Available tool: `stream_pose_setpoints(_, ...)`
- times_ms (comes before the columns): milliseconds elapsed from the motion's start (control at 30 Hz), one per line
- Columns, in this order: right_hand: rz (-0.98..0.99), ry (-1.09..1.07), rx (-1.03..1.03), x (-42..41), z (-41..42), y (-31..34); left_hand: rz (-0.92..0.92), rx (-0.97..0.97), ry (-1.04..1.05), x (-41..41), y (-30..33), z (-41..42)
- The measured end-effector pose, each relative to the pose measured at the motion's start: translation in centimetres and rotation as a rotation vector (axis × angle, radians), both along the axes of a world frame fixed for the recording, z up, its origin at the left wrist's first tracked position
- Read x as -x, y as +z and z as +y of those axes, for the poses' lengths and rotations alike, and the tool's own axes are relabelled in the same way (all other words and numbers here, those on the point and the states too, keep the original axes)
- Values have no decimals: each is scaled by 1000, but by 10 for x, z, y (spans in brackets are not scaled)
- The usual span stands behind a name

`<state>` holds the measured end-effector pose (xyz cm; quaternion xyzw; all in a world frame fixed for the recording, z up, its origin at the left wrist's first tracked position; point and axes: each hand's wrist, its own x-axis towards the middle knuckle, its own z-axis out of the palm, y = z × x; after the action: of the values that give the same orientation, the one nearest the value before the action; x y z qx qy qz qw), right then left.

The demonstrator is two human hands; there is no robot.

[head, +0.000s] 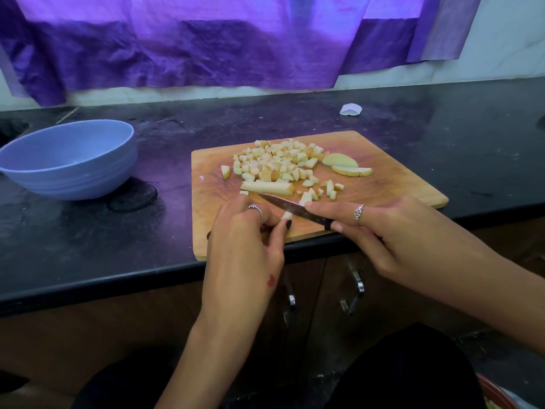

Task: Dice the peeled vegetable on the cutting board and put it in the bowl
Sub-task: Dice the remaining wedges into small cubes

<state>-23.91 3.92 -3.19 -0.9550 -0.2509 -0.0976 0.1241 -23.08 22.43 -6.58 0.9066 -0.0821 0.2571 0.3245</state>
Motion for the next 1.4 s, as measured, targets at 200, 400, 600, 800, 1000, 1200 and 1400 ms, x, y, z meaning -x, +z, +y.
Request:
stream_pose_setpoints(200,29,5,5,-8,14,1,23,20,-11,0,1,1)
stream_pose_setpoints(400,52,-4,52,-7,10,-1,36,11,11,0,1,-1)
stream_pose_setpoints(600,-4,-11,-46,-3,-5,-2,26,45,-14,3,2,1)
stream_pose_setpoints(800,64,20,-66,0,1,-2,22,54,-59,4,3,7)
stream_pose_setpoints(1000,108,32,-64,-6,11,1,22,55,-61,2,3,7)
stream_pose_setpoints(1200,70,30,95,-3,10,4,36,55,-49,3,4,6)
stream_pose_setpoints(1400,46,41,-79,-3,0,-5,17,49,-37,2,3,5)
